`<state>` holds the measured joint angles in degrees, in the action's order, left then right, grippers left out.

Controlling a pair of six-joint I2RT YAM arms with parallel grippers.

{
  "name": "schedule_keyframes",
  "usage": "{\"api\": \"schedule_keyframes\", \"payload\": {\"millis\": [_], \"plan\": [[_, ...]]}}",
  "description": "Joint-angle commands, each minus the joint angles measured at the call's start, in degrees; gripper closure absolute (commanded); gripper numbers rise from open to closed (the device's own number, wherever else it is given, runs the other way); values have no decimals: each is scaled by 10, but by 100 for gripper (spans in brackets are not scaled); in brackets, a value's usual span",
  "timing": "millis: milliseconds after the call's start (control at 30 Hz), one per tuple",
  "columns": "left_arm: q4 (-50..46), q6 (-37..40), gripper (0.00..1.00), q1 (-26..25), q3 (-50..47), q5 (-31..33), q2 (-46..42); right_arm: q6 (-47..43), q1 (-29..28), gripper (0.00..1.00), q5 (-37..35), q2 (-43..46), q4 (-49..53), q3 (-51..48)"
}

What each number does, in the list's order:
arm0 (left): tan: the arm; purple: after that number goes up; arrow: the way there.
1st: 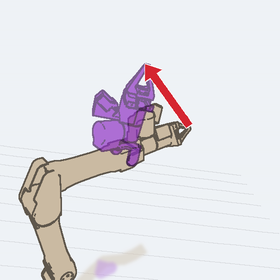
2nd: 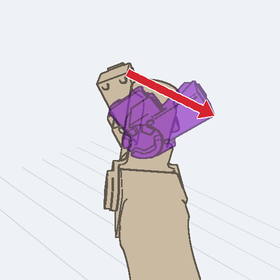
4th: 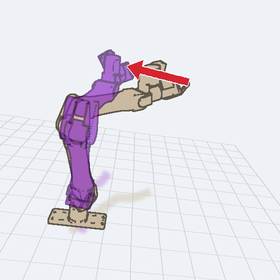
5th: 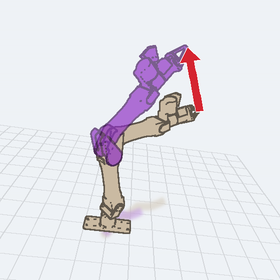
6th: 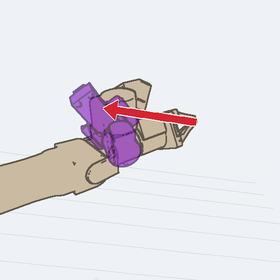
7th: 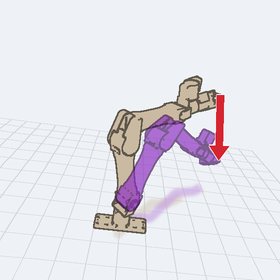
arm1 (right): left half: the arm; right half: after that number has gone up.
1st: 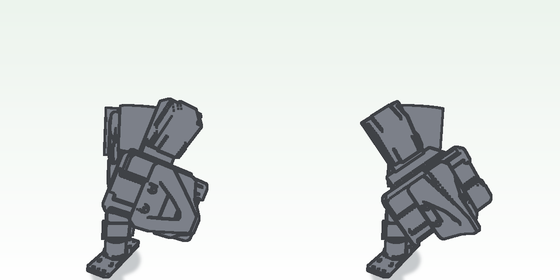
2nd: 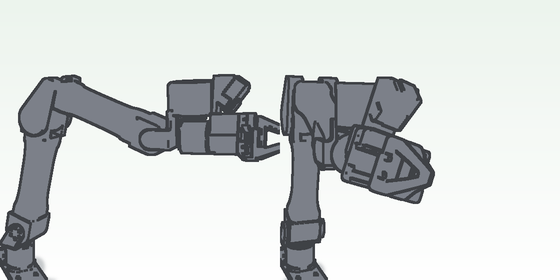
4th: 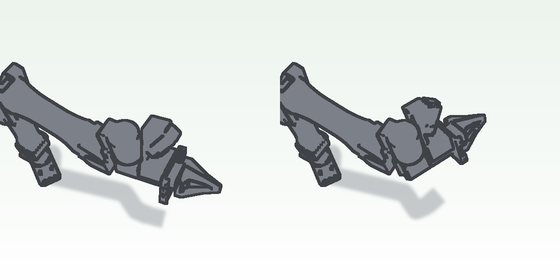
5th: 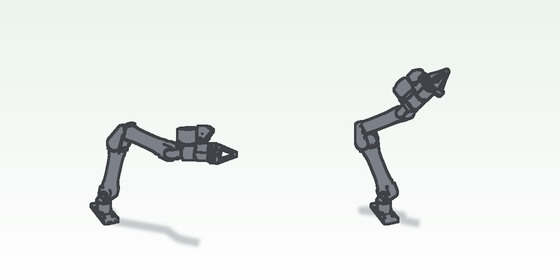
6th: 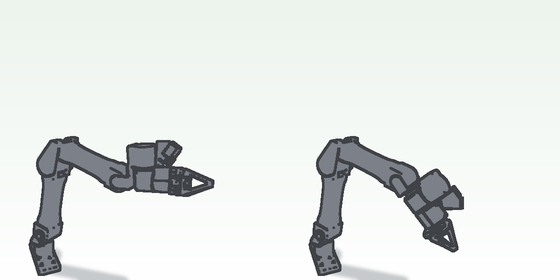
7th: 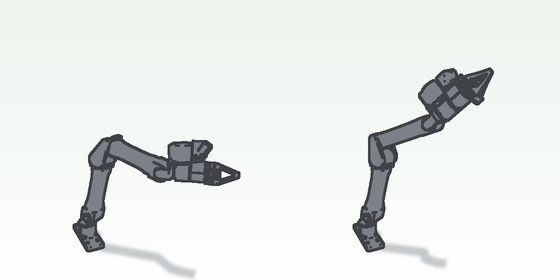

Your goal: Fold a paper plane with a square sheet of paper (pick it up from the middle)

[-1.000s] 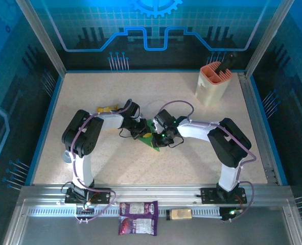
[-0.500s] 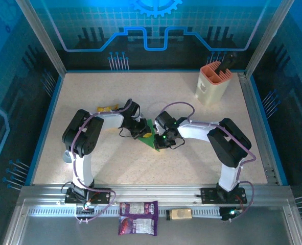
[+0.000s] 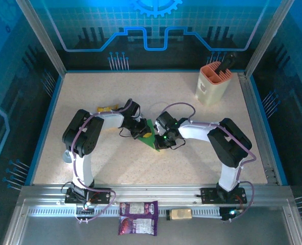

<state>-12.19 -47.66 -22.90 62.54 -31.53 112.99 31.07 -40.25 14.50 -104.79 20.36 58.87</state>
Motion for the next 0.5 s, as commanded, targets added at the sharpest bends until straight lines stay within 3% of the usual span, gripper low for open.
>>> {"api": "schedule_keyframes", "payload": {"millis": [0, 200, 467], "plan": [[-104, 7, 97, 1, -32, 133, 64, -4, 9, 91, -4, -2, 45, -47], [-105, 9, 97, 1, -30, 133, 67, -11, 23, 90, 3, 39, 42, -102], [-104, 7, 97, 0, -27, 131, 65, -19, 26, 89, 8, 88, 36, -90]]}}
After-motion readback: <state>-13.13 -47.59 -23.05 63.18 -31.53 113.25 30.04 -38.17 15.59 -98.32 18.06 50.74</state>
